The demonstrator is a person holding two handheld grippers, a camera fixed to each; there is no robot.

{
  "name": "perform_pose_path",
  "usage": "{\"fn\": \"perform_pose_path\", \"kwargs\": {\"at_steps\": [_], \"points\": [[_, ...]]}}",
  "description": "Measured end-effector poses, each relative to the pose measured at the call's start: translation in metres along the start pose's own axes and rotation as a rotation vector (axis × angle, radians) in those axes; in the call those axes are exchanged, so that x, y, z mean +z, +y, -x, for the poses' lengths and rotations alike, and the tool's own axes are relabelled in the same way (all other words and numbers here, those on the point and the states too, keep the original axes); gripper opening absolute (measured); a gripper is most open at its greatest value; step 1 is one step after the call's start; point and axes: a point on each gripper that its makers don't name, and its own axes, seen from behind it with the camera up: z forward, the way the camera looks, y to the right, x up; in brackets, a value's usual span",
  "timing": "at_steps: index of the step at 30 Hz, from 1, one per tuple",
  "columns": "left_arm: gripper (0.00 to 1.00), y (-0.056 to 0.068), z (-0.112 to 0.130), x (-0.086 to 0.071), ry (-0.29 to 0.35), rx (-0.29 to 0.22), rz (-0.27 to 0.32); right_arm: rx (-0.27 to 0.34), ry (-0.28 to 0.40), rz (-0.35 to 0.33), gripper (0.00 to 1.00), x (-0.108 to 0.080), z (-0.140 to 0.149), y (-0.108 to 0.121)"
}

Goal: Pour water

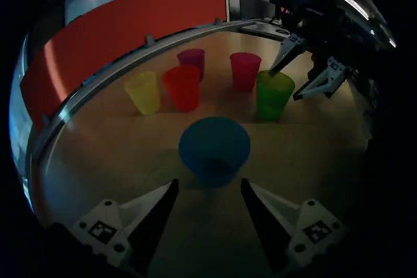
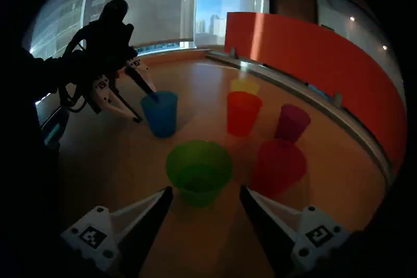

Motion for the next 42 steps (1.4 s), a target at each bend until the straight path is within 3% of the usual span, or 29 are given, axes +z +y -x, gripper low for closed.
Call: {"fn": "perform_pose_path", "kwargs": {"at_steps": [15,24,32,42], "points": [[0.88,-0.01,0.004,-0.034,0.047,-0.044,-0.096,0.042,0.043,0.113,0.99,-0.043,0.008,0.021],[0.88,-0.011,-0.01,-0.058,0.134,-0.044,-0.179,0.121,0.109,0.208,1.0,-0.065,0.001,0.043],[0.88,-0.011,-0.02,-0.068,0.224,-0.07,-0.263,0.179,0.164,0.322,1.0,-0.079,-0.002,0.062],[0.88,-0.032,-0.022,-0.078,0.328,-0.153,-0.414,0.187,0.228,0.44,0.99,-0.088,-0.005,0.078]]}}
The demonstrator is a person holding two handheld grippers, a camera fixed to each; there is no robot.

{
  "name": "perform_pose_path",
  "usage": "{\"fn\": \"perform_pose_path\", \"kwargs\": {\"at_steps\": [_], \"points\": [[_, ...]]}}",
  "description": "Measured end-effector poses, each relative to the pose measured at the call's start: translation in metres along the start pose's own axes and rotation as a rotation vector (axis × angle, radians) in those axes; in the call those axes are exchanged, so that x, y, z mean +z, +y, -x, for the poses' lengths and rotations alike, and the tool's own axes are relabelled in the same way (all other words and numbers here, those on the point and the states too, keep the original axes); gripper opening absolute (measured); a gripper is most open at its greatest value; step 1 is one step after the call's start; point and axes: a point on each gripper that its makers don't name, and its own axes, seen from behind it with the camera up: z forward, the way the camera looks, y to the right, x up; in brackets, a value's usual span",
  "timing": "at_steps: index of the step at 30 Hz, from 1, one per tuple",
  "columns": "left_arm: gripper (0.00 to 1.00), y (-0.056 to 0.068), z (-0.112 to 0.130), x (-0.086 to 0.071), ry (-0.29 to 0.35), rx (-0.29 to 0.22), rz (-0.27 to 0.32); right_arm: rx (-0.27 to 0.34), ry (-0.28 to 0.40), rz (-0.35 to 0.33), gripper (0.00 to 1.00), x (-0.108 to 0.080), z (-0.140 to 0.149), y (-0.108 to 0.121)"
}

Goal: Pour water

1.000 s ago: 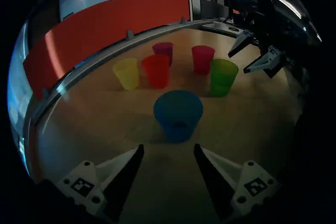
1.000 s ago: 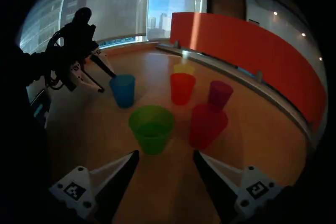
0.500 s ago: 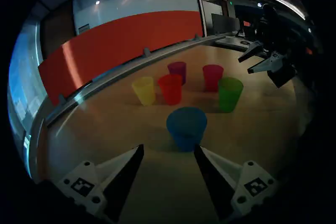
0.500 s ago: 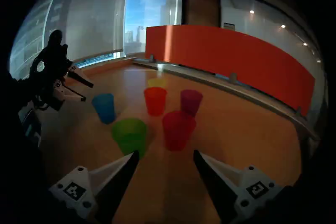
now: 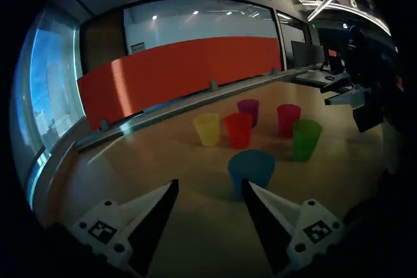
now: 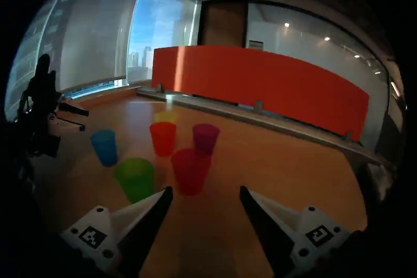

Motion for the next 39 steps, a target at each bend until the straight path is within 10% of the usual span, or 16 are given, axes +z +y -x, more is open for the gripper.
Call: {"fn": "perform_pose_path", "kwargs": {"at_steps": [27,39], "points": [[0.88,-0.065,-0.044,-0.029,0.196,-0.2,-0.274,0.122,0.215,0.32,0.99,-0.012,-0.047,0.041],[0.88,-0.081,-0.075,-0.048,0.269,-0.213,-0.356,0.183,0.315,0.38,0.99,-0.023,-0.083,0.047]]}}
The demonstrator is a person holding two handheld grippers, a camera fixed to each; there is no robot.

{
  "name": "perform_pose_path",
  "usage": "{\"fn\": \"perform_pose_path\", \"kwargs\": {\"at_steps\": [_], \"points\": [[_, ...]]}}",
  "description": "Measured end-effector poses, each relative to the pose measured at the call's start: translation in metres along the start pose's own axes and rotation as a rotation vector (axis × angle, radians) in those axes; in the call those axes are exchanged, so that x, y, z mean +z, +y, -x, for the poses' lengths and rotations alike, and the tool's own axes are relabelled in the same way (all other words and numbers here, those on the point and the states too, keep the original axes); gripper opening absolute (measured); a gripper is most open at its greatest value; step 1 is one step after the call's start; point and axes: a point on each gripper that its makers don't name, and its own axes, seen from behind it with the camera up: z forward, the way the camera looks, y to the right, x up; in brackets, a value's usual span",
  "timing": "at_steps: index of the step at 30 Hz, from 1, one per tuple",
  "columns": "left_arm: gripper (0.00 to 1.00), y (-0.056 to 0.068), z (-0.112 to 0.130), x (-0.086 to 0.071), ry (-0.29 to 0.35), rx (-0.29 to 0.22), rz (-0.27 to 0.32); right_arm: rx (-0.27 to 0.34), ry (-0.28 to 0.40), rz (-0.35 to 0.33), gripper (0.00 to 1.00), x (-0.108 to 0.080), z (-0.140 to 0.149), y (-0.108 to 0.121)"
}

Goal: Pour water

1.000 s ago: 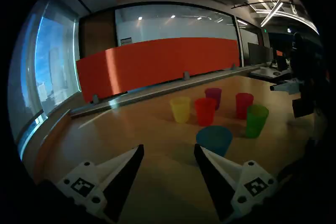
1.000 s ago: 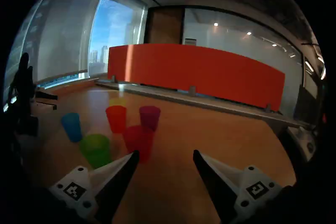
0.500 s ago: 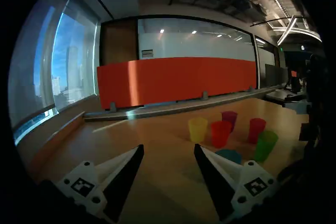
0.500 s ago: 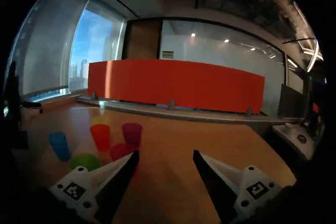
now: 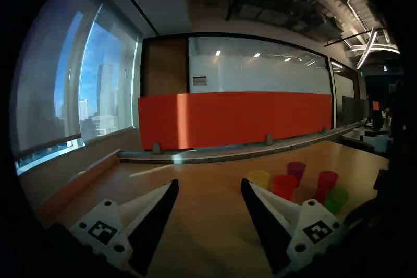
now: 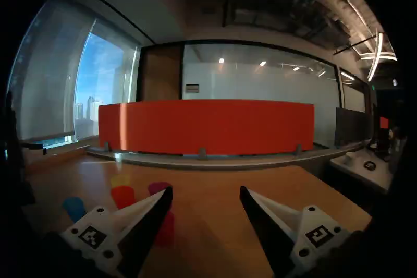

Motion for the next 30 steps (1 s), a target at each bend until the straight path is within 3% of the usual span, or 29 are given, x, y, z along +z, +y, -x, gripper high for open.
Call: {"fn": "perform_pose_path", "kwargs": {"at_steps": [6,12,30], "points": [[0.88,-0.001,-0.002,-0.001,0.021,0.032,-0.037,0.003,0.014,0.009,0.99,0.001,-0.008,0.0],[0.88,0.002,-0.004,-0.003,0.056,0.018,-0.046,-0.013,0.022,0.029,0.99,0.002,-0.012,0.003],[0.88,-0.008,0.038,0.001,0.072,-0.012,-0.075,-0.007,0.034,0.045,0.99,0.005,-0.014,-0.002]]}}
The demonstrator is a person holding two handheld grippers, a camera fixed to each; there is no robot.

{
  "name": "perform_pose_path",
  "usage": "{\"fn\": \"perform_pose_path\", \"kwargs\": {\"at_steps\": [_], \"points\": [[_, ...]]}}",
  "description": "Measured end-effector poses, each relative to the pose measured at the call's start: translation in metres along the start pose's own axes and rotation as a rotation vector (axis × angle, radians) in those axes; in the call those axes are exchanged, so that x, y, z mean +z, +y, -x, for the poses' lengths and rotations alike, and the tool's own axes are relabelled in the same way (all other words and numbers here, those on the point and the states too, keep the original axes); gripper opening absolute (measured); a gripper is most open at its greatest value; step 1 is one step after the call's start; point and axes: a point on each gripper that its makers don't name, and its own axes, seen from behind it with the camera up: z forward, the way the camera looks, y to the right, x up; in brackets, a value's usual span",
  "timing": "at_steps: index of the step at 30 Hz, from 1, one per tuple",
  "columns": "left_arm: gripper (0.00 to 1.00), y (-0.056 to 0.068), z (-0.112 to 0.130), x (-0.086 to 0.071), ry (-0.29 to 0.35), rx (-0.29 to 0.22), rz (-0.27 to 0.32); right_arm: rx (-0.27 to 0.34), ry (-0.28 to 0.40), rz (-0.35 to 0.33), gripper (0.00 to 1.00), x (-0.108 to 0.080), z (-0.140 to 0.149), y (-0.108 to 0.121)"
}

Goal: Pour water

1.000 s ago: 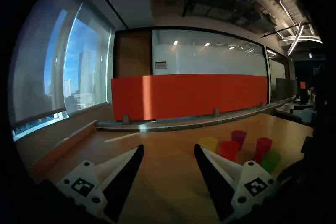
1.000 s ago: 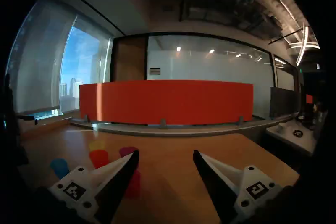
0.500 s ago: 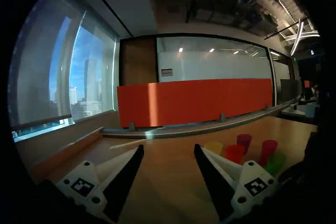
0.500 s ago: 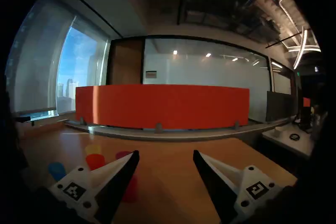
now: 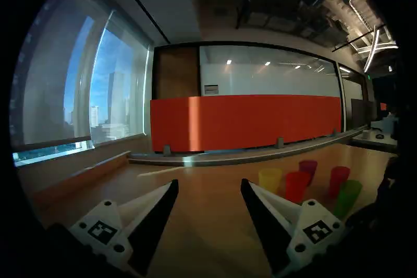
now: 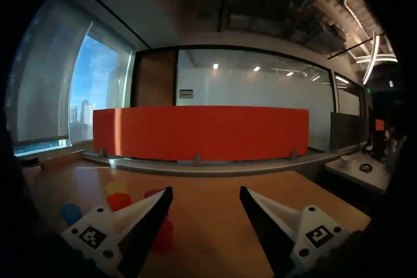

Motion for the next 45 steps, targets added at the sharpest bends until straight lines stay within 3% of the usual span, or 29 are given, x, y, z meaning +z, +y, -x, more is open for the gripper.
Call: {"fn": "perform_pose_path", "kwargs": {"at_steps": [21,45], "points": [[0.88,0.01,0.03,0.013,-0.002,-0.011,0.023,-0.014,-0.007,0.013,0.99,0.0,-0.002,0.002],[0.88,0.004,0.039,0.013,-0.012,-0.037,0.017,0.021,-0.001,-0.004,0.99,0.0,-0.01,0.0]]}}
